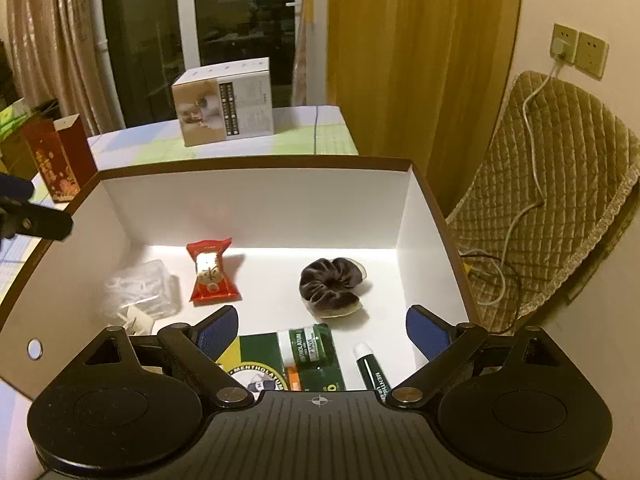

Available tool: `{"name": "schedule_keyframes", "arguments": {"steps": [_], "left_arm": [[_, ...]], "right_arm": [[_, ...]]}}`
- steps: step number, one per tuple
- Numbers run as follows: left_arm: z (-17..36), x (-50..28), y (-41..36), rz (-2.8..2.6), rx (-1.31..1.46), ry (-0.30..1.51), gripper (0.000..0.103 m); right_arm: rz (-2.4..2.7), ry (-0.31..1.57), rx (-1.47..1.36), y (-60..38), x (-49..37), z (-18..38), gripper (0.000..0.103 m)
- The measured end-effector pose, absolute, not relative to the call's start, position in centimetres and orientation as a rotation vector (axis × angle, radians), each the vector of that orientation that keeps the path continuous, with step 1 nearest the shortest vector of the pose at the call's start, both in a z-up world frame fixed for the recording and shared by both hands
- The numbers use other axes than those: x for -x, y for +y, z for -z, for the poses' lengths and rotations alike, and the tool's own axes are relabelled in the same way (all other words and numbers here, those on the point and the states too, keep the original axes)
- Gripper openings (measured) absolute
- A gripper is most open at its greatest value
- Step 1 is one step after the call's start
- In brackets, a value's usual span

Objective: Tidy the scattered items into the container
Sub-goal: 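Lower the floss-pick box and lip gel into the box and open both grippers, then withdraw both grippers from the box toward the blue and purple tubes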

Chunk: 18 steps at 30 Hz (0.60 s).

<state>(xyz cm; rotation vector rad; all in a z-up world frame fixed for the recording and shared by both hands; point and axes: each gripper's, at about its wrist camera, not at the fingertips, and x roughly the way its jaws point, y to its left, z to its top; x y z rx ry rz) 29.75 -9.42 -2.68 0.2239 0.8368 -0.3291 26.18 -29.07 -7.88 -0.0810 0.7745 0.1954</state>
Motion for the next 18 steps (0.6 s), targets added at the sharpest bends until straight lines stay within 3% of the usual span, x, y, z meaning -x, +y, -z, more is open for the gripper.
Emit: {"name": "schedule_keyframes", "arguments": {"steps": [6, 7, 10, 18], "left_arm": [[0.5, -26.6, -7.7, 0.256, -0.158, 0.779, 0.094], [0.1, -25.9, -7.5, 0.248, -0.145, 0.765, 0.095], [-0.9, -23.6, -6.9, 0.211, -0.105, 0.727, 0.100], [-0.6, -17.7, -6.4, 0.154, -0.001, 0.760, 0.100]], "right_arm": [[-0.235, 0.677, 0.018, -29.2, -24.2, 6.1, 0.096], [-0.241, 0.656, 0.000, -29.2, -23.7, 5.7, 0.103], [-0.261, 0.582, -0.040, -29.4, -21.9, 4.6, 0.103], [-0.288, 0.556, -0.079, -30.2, -17.8, 3.6, 0.103]]}}
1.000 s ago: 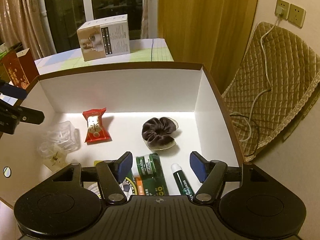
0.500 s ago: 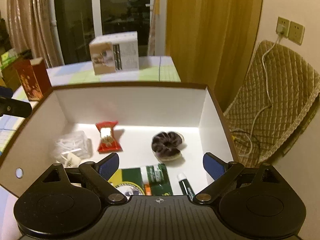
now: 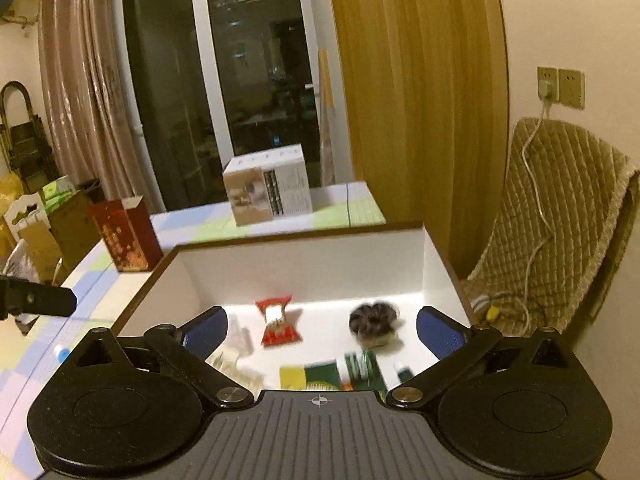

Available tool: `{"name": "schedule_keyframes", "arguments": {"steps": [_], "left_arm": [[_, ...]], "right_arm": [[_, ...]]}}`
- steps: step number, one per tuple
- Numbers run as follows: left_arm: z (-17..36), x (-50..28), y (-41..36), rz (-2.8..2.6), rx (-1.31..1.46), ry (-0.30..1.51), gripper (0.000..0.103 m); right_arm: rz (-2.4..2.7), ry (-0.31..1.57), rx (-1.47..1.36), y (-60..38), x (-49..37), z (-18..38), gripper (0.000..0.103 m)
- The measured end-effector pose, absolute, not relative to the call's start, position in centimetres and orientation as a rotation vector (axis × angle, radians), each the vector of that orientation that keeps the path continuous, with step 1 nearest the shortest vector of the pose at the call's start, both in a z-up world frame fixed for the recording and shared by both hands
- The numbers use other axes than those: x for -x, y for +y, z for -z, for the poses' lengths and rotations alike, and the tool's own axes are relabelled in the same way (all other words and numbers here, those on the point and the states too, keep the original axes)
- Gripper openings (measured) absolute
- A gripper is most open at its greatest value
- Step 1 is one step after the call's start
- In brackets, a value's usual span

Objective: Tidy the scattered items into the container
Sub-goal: 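Withdraw both grippers from the box toward the blue and purple tubes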

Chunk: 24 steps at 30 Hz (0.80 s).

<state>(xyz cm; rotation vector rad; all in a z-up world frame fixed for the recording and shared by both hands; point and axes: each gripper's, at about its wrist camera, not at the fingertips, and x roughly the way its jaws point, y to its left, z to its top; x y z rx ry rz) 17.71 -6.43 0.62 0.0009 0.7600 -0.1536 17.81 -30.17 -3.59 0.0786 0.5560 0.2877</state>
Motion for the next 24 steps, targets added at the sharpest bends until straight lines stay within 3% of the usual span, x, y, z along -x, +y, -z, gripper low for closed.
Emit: {"name": "schedule_keyframes", "arguments": {"steps": [10, 24], "left_arm": [[2.1, -12.3, -7.2, 0.128, 0.040, 0.855, 0.100], [3.7, -8.0, -7.1, 0.069, 0.010, 0.904, 0.100]], "right_arm": [[-0.279, 0.697, -0.095, -31.3, -13.8, 4.7, 0.103], [-0.281, 0.753, -0.004, -30.5, -10.4, 5.6, 0.103]]}}
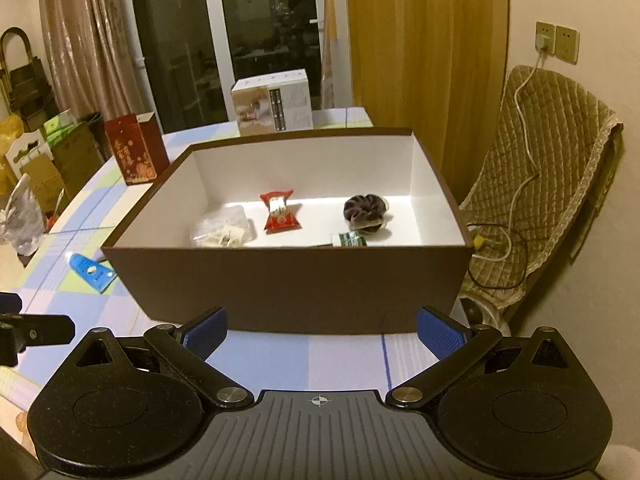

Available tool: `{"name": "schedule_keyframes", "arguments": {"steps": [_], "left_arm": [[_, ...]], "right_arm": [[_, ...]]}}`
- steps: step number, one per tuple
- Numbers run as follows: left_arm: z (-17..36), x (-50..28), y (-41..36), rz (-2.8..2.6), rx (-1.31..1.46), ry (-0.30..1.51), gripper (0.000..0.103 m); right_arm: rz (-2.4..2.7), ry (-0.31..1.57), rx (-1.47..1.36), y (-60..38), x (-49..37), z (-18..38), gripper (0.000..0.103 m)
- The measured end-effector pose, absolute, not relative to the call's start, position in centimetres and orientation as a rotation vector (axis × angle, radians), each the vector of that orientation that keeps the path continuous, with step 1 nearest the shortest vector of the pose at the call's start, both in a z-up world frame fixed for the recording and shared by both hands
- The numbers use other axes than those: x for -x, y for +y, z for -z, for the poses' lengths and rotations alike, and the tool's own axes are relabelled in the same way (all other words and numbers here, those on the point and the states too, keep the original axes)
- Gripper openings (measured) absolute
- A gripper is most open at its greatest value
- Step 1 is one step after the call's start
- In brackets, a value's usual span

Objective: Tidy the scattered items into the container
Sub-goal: 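Withdraw both grippers from the box toward the blue and purple tubes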

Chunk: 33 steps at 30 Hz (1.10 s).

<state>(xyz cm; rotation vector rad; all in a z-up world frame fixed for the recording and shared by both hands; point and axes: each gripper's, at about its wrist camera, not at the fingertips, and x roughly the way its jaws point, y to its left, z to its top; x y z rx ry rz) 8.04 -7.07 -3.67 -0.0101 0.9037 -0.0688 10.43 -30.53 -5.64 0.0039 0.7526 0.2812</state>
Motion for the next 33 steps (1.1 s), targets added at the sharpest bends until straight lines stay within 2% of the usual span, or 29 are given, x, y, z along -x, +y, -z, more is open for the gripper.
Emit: {"name": "schedule_keyframes", "arguments": {"steps": [33], "left_arm": [[4.8, -4.9, -4.0, 0.015, 0.019, 0.931, 0.100]], "right_arm": [[-0.320, 0.921, 0.021, -28.2, -10.3, 7.6, 0.103]]}}
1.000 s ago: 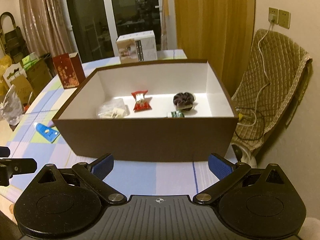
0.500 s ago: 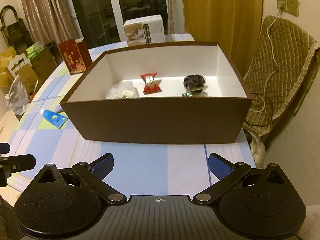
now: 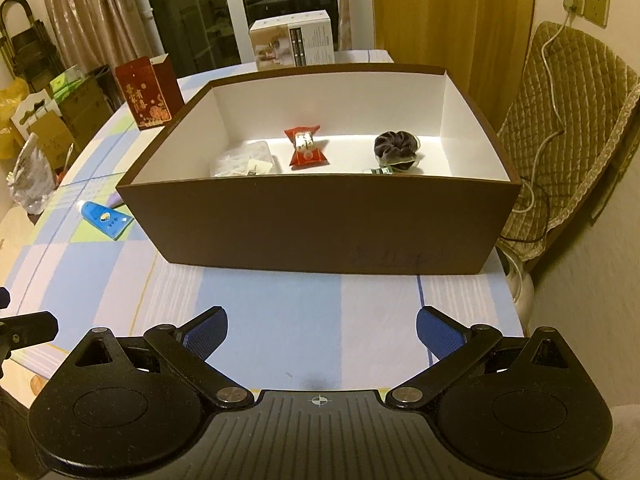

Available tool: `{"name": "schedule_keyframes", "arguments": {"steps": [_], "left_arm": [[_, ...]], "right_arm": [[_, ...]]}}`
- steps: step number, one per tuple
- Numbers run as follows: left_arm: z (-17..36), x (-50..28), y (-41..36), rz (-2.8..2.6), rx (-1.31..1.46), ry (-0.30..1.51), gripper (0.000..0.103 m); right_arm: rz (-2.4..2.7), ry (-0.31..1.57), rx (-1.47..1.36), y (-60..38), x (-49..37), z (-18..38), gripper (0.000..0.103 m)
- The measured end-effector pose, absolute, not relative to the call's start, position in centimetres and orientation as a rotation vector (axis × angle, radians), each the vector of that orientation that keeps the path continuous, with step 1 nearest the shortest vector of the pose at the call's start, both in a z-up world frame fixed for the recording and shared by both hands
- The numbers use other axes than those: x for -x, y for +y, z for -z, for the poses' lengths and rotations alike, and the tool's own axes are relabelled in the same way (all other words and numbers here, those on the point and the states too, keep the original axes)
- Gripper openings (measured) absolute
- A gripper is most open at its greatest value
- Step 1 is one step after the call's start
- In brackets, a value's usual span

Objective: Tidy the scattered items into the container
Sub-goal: 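Withdraw both grippers from the box toward the blue and purple tubes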

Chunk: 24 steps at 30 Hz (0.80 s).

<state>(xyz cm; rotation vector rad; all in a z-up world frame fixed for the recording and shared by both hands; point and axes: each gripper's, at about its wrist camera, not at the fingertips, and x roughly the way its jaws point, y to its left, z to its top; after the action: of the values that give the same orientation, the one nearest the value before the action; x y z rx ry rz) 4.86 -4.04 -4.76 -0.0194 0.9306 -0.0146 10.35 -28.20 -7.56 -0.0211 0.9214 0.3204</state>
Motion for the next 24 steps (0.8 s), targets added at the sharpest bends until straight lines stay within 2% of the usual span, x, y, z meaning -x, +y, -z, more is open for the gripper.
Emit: {"name": "schedule_keyframes", "arguments": {"steps": [24], "left_arm": [[7.1, -4.9, -0.1, 0.006, 0.088, 0.980, 0.100]], "right_arm": [[-0.385, 0.935, 0.021, -25.0, -11.4, 8.6, 0.103]]}}
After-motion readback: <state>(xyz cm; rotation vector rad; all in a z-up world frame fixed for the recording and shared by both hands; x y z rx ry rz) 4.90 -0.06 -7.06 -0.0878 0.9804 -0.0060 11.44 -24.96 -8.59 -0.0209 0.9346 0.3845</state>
